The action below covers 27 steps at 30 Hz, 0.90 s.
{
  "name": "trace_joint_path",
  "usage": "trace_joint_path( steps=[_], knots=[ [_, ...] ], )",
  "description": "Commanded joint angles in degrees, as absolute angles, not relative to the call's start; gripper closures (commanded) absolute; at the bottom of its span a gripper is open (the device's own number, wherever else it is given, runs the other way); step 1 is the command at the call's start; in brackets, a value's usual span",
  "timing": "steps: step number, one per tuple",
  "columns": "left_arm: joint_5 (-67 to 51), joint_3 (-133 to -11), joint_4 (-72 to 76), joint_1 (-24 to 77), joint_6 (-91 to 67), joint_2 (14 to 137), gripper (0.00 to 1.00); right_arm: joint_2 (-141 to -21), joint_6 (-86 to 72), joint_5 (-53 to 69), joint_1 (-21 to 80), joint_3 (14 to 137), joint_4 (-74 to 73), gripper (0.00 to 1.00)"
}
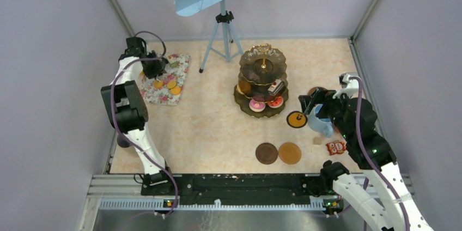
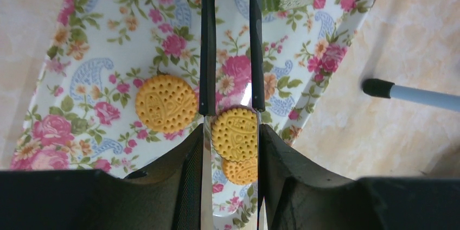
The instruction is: Serve the afternoon tea
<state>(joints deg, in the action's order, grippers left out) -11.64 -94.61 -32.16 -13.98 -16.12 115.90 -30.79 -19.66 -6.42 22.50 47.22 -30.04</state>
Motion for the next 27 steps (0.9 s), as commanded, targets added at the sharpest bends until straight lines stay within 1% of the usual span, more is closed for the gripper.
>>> trace_joint_path(
  steps=[1,8,10,13,16,21,27],
  knots=[
    [-13.33,-92.29,-31.90,-13.41,-15.64,110.87,0.60,-30.26,-20.50,-6.00,23.20,47.64,-28.92,0.06],
    [-2.27,-89.37,-30.46,-12.77,-14.19,104.17,0.56,-30.43,-20.62,-5.91,23.19,47.43,-28.96,0.06],
    [-0.62,-88.61,-29.74,-11.70,-14.38,102.09,0.51,-30.42,-20.69,-5.69,23.15,47.22,-28.74,0.06],
    [-0.57,-87.17,-28.42,-8.68,-17.03,100.12,0.46,-30.58,-21.05,-5.56,23.15,46.73,-28.20,0.06],
    [4.99,-87.02,-28.15,-4.08,-20.52,99.85,0.42,-30.59,-21.38,-5.24,23.18,46.16,-27.49,0.06],
    [11.01,-88.56,-26.90,1.95,-23.45,102.37,0.42,-30.44,-21.07,-5.38,23.17,46.68,-28.20,0.06],
    [17.85,-90.75,-27.68,5.55,-25.79,105.08,0.41,-29.15,-20.38,-6.67,23.15,46.63,-29.43,0.06]
  ],
)
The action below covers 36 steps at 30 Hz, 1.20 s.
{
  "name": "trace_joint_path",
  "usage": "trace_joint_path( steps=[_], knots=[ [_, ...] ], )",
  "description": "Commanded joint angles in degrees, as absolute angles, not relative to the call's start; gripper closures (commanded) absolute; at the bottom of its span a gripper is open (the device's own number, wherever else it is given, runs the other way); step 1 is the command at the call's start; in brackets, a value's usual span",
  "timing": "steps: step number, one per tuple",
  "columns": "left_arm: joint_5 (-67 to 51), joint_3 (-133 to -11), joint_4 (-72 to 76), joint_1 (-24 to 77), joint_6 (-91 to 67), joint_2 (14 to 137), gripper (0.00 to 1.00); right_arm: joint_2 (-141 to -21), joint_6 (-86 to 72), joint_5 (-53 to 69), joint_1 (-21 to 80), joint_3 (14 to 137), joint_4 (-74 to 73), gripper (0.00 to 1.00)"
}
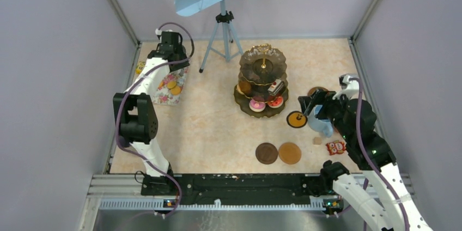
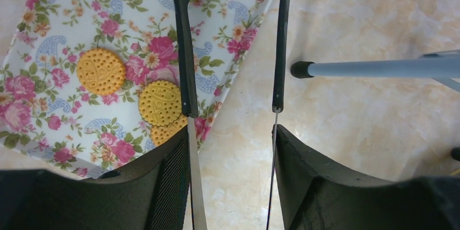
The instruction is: Serve the afternoon tea
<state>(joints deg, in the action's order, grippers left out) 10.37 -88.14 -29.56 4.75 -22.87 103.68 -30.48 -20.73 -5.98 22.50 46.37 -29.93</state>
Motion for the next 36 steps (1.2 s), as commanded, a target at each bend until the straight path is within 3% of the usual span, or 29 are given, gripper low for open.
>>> trace_joint_path(
  steps=[1,10,22,25,31,36],
  knots=[
    [19.08,-90.79,-27.98,5.88,-26.36,105.35,0.41,-29.08,-20.24,-6.68,23.14,46.54,-29.45,0.06],
    [22.64,-92.20,-30.57,5.89,-28.21,108.54,0.35,-28.83,-19.82,-7.08,23.14,46.33,-29.37,0.06],
    [21.10,-96.15,-31.14,5.19,-28.57,115.39,0.39,-28.59,-19.59,-7.81,23.16,46.67,-30.22,0.06],
    [21.43,-96.40,-30.94,5.12,-28.18,115.94,0.44,-28.58,-19.55,-7.66,23.20,46.67,-30.15,0.06],
    [20.46,-96.39,-30.86,4.00,-27.07,116.37,0.68,-28.65,-19.39,-7.75,23.17,47.28,-30.26,0.06],
    [20.34,-96.27,-31.38,3.69,-26.16,114.96,0.73,-28.81,-19.72,-7.52,23.14,47.20,-30.06,0.06]
  ],
)
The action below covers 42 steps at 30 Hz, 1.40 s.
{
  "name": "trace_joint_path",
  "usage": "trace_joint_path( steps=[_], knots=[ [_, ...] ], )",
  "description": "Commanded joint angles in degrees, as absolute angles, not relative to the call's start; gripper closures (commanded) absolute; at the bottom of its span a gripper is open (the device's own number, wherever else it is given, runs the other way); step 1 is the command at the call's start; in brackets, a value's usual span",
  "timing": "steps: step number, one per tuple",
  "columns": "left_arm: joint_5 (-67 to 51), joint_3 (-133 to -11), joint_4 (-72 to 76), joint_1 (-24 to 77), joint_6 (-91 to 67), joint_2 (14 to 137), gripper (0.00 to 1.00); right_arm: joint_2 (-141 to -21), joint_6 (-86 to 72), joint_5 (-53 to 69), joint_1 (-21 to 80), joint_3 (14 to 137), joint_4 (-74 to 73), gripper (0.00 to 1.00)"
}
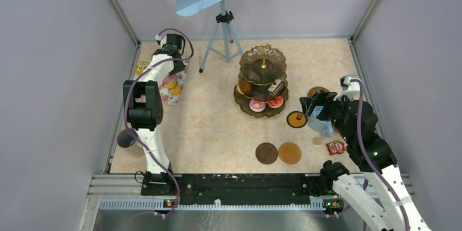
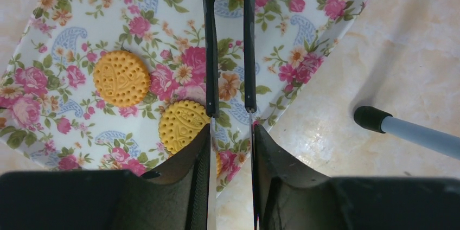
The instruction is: Serve the afternoon tea
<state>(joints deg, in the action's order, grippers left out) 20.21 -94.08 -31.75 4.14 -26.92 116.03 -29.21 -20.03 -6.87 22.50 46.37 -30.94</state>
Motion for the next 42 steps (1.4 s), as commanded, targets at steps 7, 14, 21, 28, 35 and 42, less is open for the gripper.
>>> trace_joint_path(
  steps=[7,14,21,28,35,42],
  knots=[
    [19.95,-92.01,-34.94,3.69,-22.35,105.51,0.71,-28.76,-19.55,-7.67,23.18,47.93,-30.42,0.06],
    [13.31,-82.18,-43.13,3.09,-18.50,86.75,0.67,-28.74,-19.25,-7.16,23.13,48.03,-29.57,0.06],
    [-3.19,-74.99,-53.97,5.75,-17.70,69.78,0.69,-29.88,-19.06,-5.85,23.16,48.23,-28.27,0.06],
    [-9.04,-77.42,-60.74,22.50,-16.72,63.04,0.70,-31.73,-18.46,-4.30,23.18,49.22,-27.97,0.07],
    [-15.36,-75.67,-57.69,30.86,-13.19,57.10,0.70,-32.15,-18.94,-4.40,23.18,50.25,-27.42,0.07],
    [-17.74,-77.80,-56.97,36.40,-11.35,61.12,0.70,-31.47,-19.43,-5.17,23.13,50.45,-28.36,0.07]
  ],
)
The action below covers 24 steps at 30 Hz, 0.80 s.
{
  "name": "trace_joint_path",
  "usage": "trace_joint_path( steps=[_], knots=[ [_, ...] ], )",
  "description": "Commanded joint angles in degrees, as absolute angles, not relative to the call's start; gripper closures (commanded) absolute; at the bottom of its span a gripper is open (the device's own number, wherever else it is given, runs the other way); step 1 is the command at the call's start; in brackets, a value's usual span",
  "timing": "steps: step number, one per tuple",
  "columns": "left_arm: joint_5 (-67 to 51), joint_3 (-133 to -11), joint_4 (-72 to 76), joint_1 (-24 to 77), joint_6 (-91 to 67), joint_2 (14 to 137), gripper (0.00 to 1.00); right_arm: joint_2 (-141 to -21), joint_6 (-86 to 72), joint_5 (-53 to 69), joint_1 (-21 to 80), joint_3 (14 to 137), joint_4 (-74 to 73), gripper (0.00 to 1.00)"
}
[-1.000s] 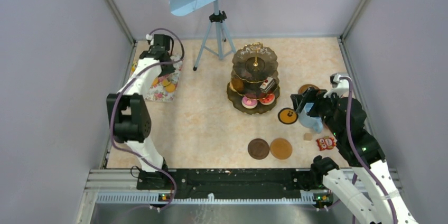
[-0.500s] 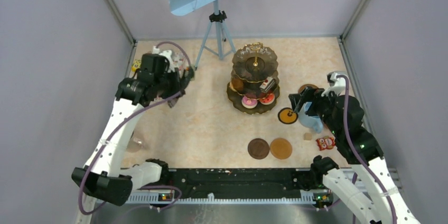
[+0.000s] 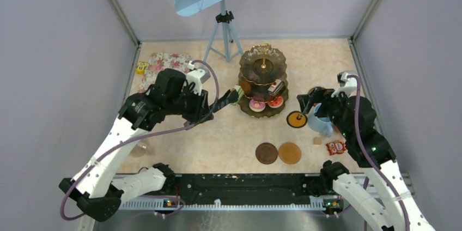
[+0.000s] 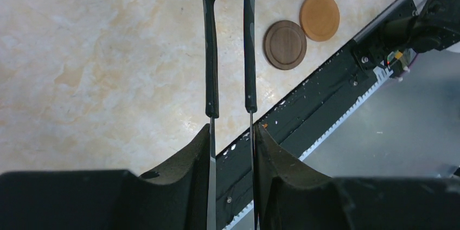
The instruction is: Serve the afternoon tea
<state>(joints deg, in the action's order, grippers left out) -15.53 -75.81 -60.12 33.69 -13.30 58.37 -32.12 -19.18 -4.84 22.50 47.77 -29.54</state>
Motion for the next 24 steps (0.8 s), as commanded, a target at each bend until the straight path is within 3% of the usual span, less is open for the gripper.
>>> trace_joint_path(
  steps=[1,24],
  knots=[
    [-17.49,-77.75,-55.76,37.23,-11.34,61.46,0.70,-31.25,-19.56,-5.53,23.16,50.38,-28.58,0.07],
    [-6.94,-79.71,-39.45,43.32,-9.64,77.67,0.67,-28.66,-19.70,-7.45,23.19,49.68,-30.70,0.07]
  ],
)
